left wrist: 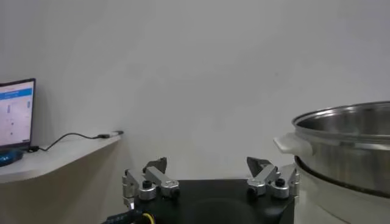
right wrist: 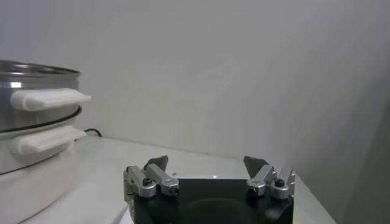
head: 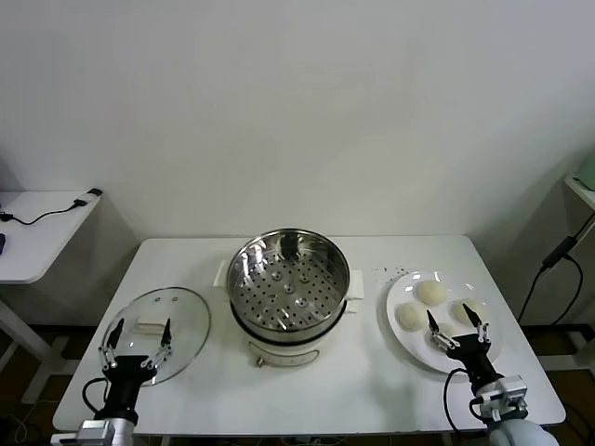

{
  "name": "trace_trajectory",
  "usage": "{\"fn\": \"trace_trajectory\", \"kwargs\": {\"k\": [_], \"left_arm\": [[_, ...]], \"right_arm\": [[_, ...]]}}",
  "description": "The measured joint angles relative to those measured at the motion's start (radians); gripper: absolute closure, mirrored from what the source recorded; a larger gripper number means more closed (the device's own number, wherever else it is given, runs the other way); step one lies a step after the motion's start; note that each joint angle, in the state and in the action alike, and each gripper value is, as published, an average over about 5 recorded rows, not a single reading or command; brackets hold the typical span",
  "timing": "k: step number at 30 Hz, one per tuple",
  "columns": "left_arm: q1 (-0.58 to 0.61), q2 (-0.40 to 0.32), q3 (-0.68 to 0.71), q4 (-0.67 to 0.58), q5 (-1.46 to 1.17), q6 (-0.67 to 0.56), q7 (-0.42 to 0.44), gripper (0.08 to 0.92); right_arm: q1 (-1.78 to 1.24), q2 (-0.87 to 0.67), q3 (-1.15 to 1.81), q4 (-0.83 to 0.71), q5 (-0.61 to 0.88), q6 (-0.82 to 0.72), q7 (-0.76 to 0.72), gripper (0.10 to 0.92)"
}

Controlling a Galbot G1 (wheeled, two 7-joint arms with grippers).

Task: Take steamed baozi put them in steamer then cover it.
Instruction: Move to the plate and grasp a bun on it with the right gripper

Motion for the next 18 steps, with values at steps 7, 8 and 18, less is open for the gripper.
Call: {"fn": "trace_trajectory", "kwargs": {"k": [7, 8, 18], "left_arm": [[-0.002, 0.005, 0.009, -0.011, -0.002, 0.011, -0.026, 0.177], [-0.002, 0.005, 0.009, -0.014, -0.003, 0.014, -0.03, 0.177], [0.013, 0.008, 0.024, -0.033, -0.011, 0.019, -0.048, 0.177]], "right_arm": [[0.059, -0.151, -0.027, -0.033, -0.074, -0.088, -0.147, 0.203], [0.073, -0.183, -0.035, -0.04, -0.085, -0.104, -0.174, 0.203], [0.412, -0.504, -0.334, -0.182, -0.178, -0.191, -0.449, 0.203]]}}
